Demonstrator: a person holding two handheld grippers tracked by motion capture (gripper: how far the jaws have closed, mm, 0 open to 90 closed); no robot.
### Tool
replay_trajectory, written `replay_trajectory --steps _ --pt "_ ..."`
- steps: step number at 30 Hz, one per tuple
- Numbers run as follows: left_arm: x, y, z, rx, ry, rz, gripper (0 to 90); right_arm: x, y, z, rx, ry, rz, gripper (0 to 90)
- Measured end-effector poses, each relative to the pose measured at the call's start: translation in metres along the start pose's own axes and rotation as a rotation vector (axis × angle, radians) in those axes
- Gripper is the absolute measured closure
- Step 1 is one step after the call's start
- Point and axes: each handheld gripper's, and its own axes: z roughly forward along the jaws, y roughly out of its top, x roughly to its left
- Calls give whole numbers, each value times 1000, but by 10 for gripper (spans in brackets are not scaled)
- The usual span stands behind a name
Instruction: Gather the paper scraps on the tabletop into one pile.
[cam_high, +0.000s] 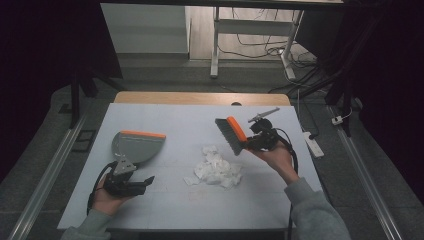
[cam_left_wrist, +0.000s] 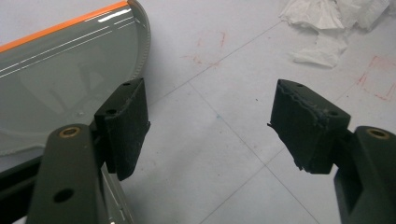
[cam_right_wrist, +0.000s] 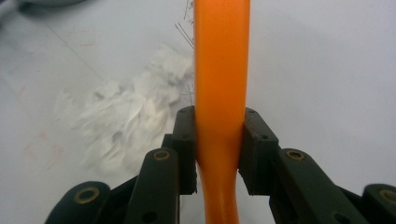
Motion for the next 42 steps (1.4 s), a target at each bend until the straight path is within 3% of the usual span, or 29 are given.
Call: replay_trajectory --steps 6,9,13,15,20,26,29,34,38,42 --pt "-1 0 -1 -1 2 8 286 8 44 46 75 -70 -200 707" --pt "1 -2 -3 -8 4 -3 287 14 57 63 110 -63 -265 707" --pt "2 -4 -4 -8 3 -4 287 26 59 79 177 -38 -330 708" --pt "3 -5 -5 -8 4 -7 287 34 57 80 179 5 -347 708" --pt "1 -4 -5 -9 6 -2 287 49 48 76 220 15 -441 708" --pt "1 -4 -5 -7 5 -3 287 48 32 59 242 46 -453 708" --pt "1 -4 -4 -5 7 -6 287 46 26 48 211 25 -463 708" --pt "1 -4 -5 -5 10 -5 287 39 23 23 101 -11 -404 708" --pt "2 -4 -6 -8 10 -10 287 42 20 5 57 5 -397 708" --pt "3 -5 -6 -9 13 -12 288 57 17 -6 9 76 -302 708"
